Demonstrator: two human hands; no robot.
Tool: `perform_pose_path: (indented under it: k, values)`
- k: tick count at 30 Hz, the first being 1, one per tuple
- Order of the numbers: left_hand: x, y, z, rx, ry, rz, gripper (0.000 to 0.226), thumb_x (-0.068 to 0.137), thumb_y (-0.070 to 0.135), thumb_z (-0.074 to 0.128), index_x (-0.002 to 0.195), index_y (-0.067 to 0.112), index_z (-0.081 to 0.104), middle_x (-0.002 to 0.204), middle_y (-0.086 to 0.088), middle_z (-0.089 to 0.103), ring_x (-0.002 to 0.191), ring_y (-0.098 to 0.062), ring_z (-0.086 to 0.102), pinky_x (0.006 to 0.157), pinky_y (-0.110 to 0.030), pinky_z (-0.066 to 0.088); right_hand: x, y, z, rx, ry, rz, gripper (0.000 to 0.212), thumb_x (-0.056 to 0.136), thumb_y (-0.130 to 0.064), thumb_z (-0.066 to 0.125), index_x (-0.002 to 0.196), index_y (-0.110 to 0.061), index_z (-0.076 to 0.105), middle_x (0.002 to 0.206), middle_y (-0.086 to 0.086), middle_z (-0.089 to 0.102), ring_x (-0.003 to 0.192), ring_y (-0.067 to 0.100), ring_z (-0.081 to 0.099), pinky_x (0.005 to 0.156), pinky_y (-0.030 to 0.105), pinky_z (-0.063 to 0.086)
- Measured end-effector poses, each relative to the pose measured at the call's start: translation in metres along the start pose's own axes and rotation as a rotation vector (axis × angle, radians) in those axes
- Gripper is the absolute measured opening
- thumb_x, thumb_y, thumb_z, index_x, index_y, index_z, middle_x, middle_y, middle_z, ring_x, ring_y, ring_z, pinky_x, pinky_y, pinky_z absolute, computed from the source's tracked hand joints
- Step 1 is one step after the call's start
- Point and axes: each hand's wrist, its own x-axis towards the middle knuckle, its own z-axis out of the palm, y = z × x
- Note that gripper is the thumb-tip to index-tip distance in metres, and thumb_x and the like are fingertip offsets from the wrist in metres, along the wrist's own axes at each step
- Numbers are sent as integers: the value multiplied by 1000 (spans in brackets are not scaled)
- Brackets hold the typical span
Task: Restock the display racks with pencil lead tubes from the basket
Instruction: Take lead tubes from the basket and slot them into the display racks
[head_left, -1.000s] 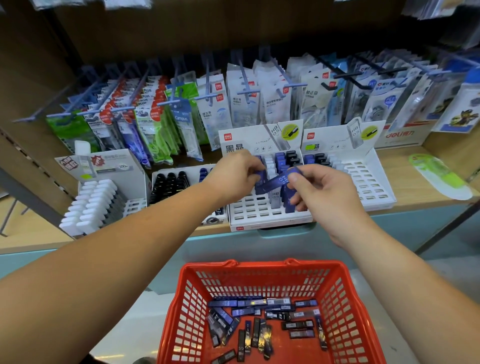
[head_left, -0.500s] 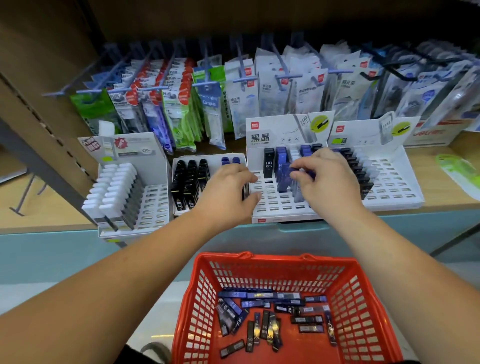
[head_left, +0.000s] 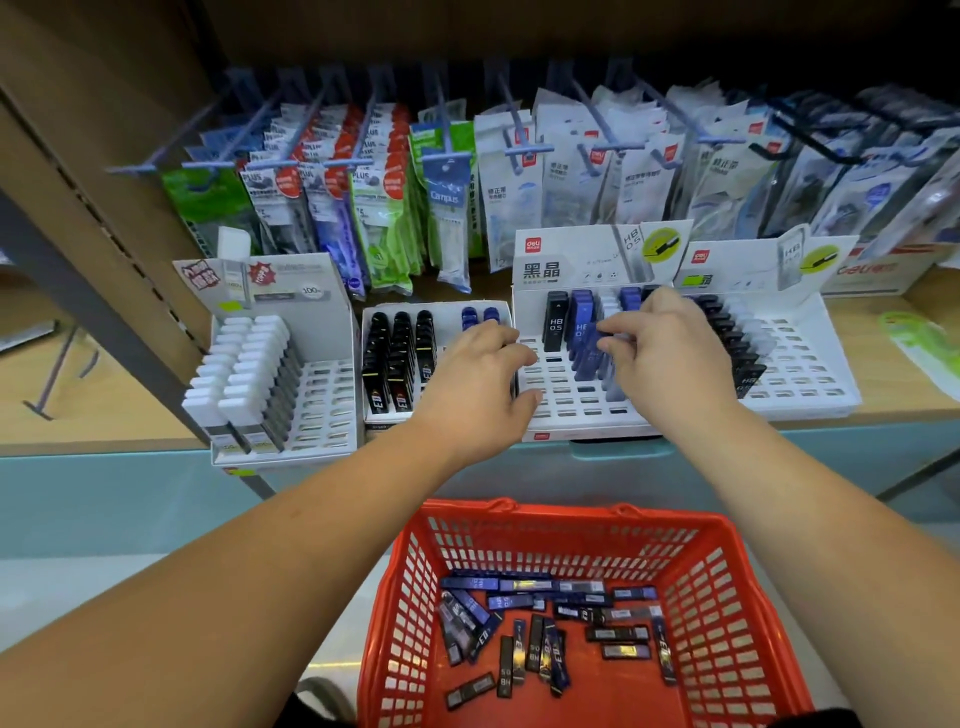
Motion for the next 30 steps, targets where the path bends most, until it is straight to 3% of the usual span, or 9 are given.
perform_pose_path:
  k: [4, 9, 12, 15, 18, 21, 23, 26, 30]
  values:
    - [-2, 3, -2, 0, 15, 21, 47, 88, 33, 72, 128, 8, 69, 139, -17, 58, 136, -35, 49, 118, -47, 35, -5, -3, 8, -100, 52, -31, 22, 89, -20, 77, 109, -10, 78, 94, 15, 53, 93, 40, 54, 74, 45, 43]
    - [-13, 8, -11, 41, 40, 92, 45, 90, 28, 73, 130, 9, 66, 144, -17, 54, 136, -36, 48, 117, -47, 37, -17, -13, -16, -173, 26, -39, 60, 82, -37, 83, 134, -15, 64, 111, 11, 56, 109, 38, 52, 89, 49, 43]
    - [-30, 24, -18, 19, 90, 131, 40, 90, 23, 71, 127, 9, 67, 137, -14, 59, 127, -36, 55, 109, -46, 44, -38, -21, -41, -167, -28, -83, 48, 81, -43, 82, 122, -18, 73, 108, 6, 59, 110, 34, 53, 89, 46, 43]
    - [-57, 40, -12, -31, 119, 162, 32, 91, 20, 67, 122, 11, 68, 119, -8, 63, 110, -32, 61, 92, -42, 52, -77, -27, -59, -102, -261, -37, 40, 85, -52, 74, 117, -28, 72, 108, -4, 62, 110, 24, 59, 91, 43, 51]
    - [-92, 48, 22, -72, -55, 116, 32, 94, 26, 62, 124, 17, 66, 118, -3, 63, 110, -26, 62, 90, -39, 52, -137, -14, -51, -38, -564, 93, 46, 83, -62, 69, 118, -32, 68, 103, -13, 66, 103, 15, 65, 92, 41, 55]
    - [-128, 46, 76, -82, -313, -6, 35, 94, 31, 62, 126, 19, 66, 122, -5, 66, 115, -28, 62, 97, -39, 51, -198, 18, -31, -109, -792, 116, 65, 75, -74, 56, 117, -25, 68, 108, -5, 73, 105, 19, 68, 91, 38, 55]
    - [-147, 39, 111, -124, -447, -115, 34, 93, 29, 64, 125, 18, 67, 122, -8, 67, 116, -31, 62, 98, -38, 51, -220, 38, -18, -135, -907, 133, 53, 81, -66, 62, 112, -23, 69, 107, -1, 74, 105, 22, 68, 88, 32, 53]
    - [-176, 22, 154, -152, -574, -274, 31, 93, 29, 62, 120, 17, 68, 117, -11, 69, 108, -34, 65, 92, -42, 53, -233, 55, 12, -83, -961, 199, 37, 89, -49, 69, 113, -21, 71, 104, 1, 75, 104, 23, 69, 84, 30, 50]
    - [-203, -6, 198, -114, -709, -390, 22, 95, 29, 59, 111, 16, 63, 110, -14, 70, 107, -38, 66, 100, -50, 49, -243, 70, 84, 113, -845, 404, 28, 92, -38, 72, 110, -17, 73, 99, -3, 71, 103, 21, 68, 78, 27, 45]
